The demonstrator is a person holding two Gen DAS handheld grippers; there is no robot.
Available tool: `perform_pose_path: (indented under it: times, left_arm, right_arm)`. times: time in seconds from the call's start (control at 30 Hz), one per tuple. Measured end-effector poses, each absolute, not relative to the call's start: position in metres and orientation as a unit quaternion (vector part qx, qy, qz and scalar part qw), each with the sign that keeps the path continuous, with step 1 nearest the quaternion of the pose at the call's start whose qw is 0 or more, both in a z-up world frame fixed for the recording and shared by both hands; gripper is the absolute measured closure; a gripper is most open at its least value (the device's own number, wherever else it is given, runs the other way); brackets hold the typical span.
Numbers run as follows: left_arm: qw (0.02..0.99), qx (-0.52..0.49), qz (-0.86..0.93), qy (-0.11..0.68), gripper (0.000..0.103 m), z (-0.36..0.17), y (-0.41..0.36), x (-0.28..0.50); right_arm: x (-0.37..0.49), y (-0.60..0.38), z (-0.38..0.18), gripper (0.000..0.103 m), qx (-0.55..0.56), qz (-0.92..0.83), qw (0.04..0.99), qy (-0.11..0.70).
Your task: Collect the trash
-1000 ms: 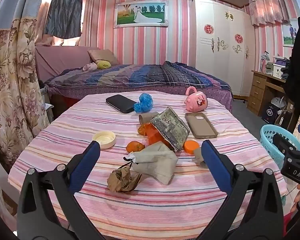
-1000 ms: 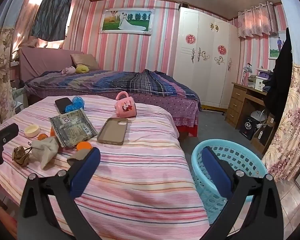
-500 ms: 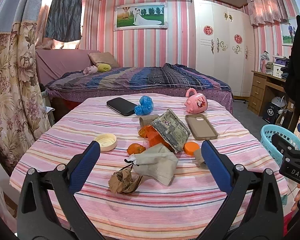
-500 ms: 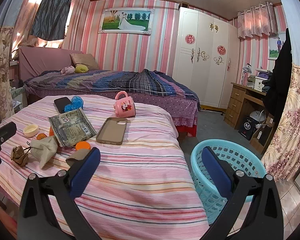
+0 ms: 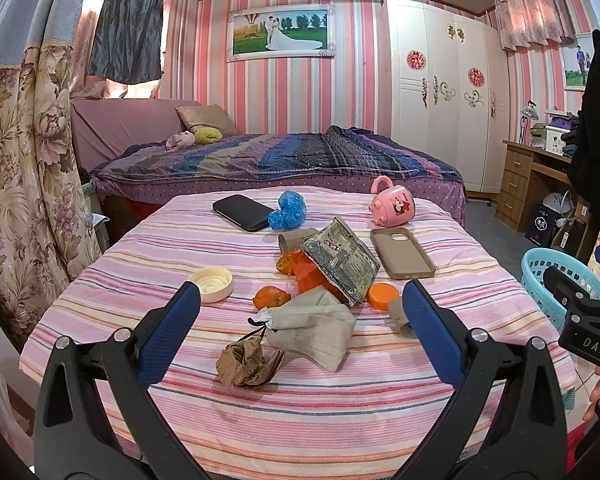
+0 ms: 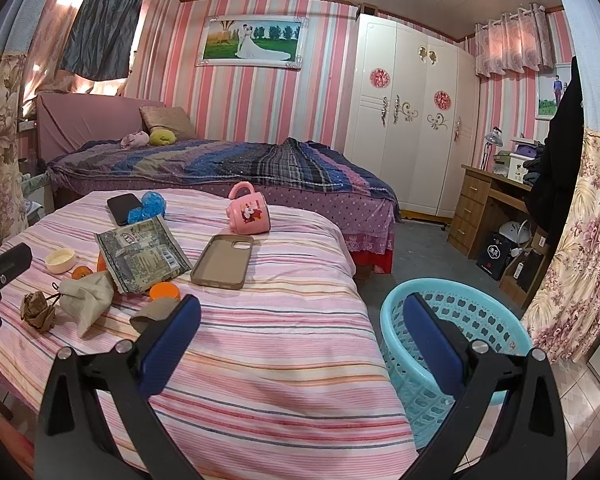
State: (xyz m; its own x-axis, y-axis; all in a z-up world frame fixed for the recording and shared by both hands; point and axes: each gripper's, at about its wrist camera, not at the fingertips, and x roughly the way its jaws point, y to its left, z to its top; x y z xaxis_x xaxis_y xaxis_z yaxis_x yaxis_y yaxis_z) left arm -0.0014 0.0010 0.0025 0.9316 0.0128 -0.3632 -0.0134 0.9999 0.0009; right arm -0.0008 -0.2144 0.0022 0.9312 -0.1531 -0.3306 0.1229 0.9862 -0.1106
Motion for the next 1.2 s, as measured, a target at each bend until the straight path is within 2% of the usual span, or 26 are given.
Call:
perform_pose_path:
  times: [1.2]
  left_arm:
    - [0.980,-0.004,0.009,0.197,0.005,-0.0015,0.0049,0.0026]
  right_arm:
    - [0.0026,-0.2180,-0.0059,0.004,-0.041,-0.068,0.979,0.185]
